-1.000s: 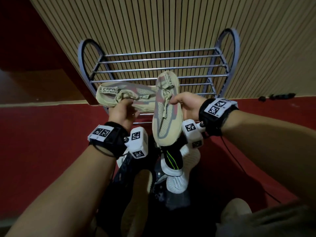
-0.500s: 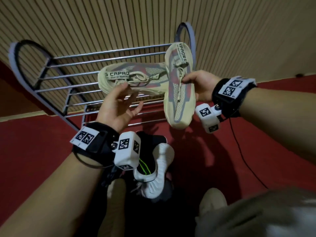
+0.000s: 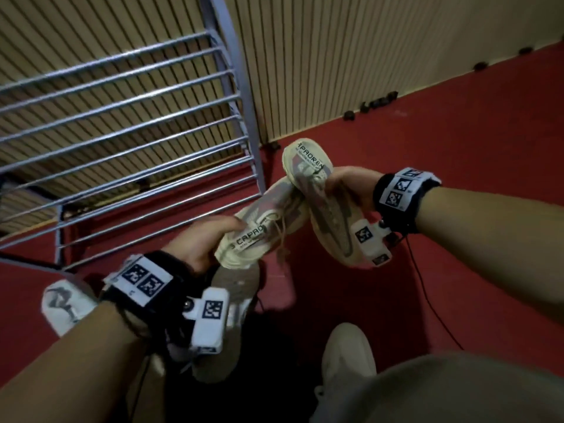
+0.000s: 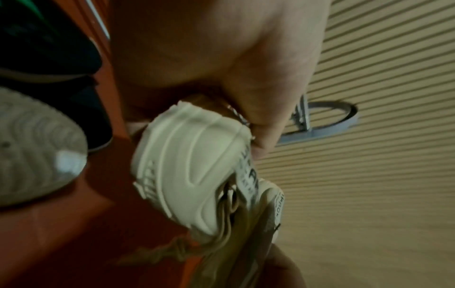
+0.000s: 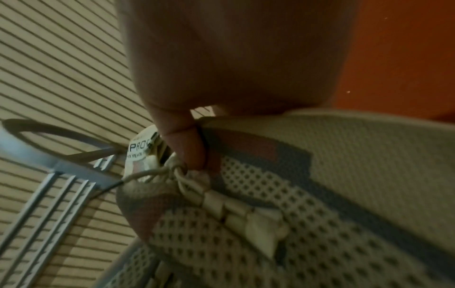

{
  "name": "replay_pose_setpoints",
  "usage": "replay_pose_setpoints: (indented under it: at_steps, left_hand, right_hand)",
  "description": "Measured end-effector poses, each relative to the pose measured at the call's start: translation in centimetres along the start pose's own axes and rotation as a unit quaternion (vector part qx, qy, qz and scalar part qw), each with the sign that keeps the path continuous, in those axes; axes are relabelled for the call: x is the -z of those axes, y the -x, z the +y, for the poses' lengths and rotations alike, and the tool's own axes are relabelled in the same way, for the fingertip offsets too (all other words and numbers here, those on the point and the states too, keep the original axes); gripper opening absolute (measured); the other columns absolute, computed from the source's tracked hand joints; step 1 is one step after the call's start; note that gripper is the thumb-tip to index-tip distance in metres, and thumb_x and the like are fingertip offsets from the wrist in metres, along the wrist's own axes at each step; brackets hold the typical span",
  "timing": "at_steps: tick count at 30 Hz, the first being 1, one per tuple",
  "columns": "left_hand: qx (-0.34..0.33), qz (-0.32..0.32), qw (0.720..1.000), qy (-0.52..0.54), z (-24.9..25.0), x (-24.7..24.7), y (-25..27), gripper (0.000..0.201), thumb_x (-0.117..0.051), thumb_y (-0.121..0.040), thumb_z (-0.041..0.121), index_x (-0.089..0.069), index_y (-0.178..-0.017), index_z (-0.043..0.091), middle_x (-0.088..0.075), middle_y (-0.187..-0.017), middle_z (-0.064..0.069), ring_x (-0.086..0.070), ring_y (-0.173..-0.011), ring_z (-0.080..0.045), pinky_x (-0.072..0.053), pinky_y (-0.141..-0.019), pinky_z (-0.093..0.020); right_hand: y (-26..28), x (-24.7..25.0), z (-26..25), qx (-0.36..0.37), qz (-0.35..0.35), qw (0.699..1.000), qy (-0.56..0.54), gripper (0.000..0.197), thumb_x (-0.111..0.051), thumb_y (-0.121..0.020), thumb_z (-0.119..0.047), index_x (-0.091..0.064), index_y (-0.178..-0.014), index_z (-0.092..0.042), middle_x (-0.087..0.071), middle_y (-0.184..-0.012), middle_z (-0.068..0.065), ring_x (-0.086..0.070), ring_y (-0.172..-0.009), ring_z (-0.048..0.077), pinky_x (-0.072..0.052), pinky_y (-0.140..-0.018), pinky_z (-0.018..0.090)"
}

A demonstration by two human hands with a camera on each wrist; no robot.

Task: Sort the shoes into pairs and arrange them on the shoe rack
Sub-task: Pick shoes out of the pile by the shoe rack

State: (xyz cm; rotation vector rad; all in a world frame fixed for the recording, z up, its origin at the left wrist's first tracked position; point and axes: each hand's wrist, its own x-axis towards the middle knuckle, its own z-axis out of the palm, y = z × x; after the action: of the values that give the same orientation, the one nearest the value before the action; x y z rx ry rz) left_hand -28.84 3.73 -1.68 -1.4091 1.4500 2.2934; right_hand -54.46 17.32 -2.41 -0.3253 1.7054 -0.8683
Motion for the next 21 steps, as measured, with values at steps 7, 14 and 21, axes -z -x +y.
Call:
replay_pose_setpoints:
  at_steps: [7, 14, 21]
  left_hand:
    - [0.079, 0.029, 0.996, -0.026, -3.5, -5.1, -7.4, 0.052, -0.073, -0.058, 0.016, -0.068, -0.105, -0.006, -0.070, -0.096, -0.021, -0.068, -0.083, -0.031, -0.054, -0.077, -0.036]
    - [0.110, 0.000, 0.992, 0.067, -5.8, -10.8, -13.0, 0.023, -0.041, -0.097, 0.007, -0.057, -0.112, -0.002, -0.068, -0.075, -0.010, -0.066, -0.061, -0.018, -0.055, -0.058, -0.025]
    - [0.169, 0.080, 0.979, -0.082, -7.7, -14.1, -17.3, 0.042, -0.056, -0.096, 0.016, -0.050, -0.131, -0.006, -0.055, -0.091, -0.015, -0.053, -0.085, -0.029, -0.049, -0.079, -0.038]
  right_hand:
    - [-6.3, 5.8, 7.0, -0.030, 0.103, 0.993, -0.052, 0.052, -0.068, -0.053, -0.008, -0.070, -0.105, -0.015, -0.071, -0.103, 0.022, -0.068, -0.093, 0.042, -0.053, -0.084, 0.060]
    - [-10.1, 9.4, 12.7, -0.076, 0.131, 0.988, 0.010, 0.034, -0.073, -0.054, -0.007, -0.069, -0.087, -0.013, -0.071, -0.098, 0.018, -0.068, -0.093, 0.039, -0.055, -0.084, 0.057]
    - [-11.2, 8.9, 15.5, -0.023, 0.172, 0.984, 0.032, 0.063, -0.071, -0.069, -0.005, -0.054, -0.129, -0.013, -0.059, -0.125, 0.011, -0.058, -0.111, 0.029, -0.051, -0.094, 0.045]
